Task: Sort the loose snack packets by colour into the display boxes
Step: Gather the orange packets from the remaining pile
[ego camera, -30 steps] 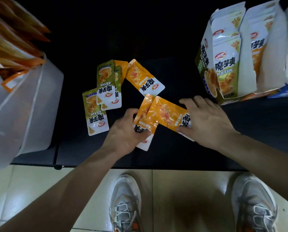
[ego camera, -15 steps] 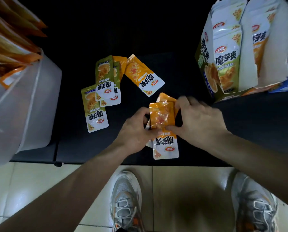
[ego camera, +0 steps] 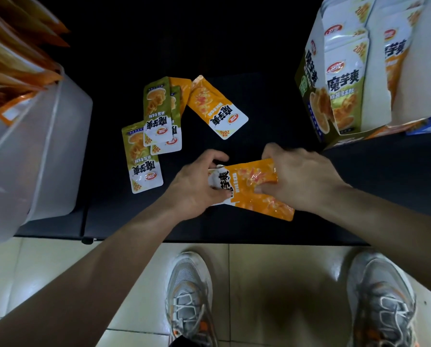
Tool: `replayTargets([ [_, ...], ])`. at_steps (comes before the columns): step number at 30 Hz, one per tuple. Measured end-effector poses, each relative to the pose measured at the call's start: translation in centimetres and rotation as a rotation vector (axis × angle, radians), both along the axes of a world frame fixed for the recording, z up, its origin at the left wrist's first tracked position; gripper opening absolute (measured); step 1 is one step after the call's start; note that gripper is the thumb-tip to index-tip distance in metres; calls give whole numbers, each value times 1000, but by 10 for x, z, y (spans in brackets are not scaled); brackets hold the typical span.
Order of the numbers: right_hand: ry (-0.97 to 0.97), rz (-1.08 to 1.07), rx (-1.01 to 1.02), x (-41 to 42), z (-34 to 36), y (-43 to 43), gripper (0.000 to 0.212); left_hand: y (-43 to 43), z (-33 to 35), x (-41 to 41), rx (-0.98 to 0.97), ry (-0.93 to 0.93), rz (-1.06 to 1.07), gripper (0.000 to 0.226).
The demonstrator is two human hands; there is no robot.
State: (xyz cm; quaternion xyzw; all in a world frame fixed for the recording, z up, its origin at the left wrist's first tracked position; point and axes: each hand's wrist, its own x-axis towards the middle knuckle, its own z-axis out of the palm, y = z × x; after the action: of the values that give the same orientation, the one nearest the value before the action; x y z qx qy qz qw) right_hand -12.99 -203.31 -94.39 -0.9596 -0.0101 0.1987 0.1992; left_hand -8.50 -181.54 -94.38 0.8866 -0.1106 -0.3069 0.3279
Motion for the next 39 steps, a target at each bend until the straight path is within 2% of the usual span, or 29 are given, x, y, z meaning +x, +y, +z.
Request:
replayTargets([
  [2,-11,-13,44,0,-3,-1,58,0,-1,0,1,2,-1,61],
  [6,-41,125,52,5,1,3,90,-1,-2,1,-17,-32,35,58],
  [8,-34,143,30,7,4,7,79,0,-2,3,-35,-56,66,58],
  [11,-59,107,41,7,4,7,43,0,-1,6,-131,-47,192,60],
  [14,49,61,168,7,2,6,24,0,-3,9,-200,-8,310,56],
  [17,115,-45,321,6,-1,7,26,-4,-2,5,-264,30,356,37],
  [20,127,-125,409,5,-1,10,52,-9,-1,4,-328,27,400,26],
  [21,133,-142,442,5,-3,11,49,-10,1,5,-346,23,422,27],
  [24,146,-180,481,3,-9,15,25,-12,3,6,-411,39,511,36],
  [27,159,-247,571,4,-10,18,25,-15,1,3,-496,152,601,41],
  [30,126,-275,633,10,-10,23,24,-18,-3,-2,-492,283,539,33],
  [32,46,-245,572,19,-8,27,26,-17,-5,-2,-480,217,515,29],
  [35,-198,-81,314,44,-2,23,49,-8,-7,11,-389,50,547,25],
  [37,-176,164,57,60,-6,18,60,3,-9,20,-354,12,591,24],
  [39,-97,307,-121,64,-14,16,61,17,-11,24,-322,-1,625,27],
])
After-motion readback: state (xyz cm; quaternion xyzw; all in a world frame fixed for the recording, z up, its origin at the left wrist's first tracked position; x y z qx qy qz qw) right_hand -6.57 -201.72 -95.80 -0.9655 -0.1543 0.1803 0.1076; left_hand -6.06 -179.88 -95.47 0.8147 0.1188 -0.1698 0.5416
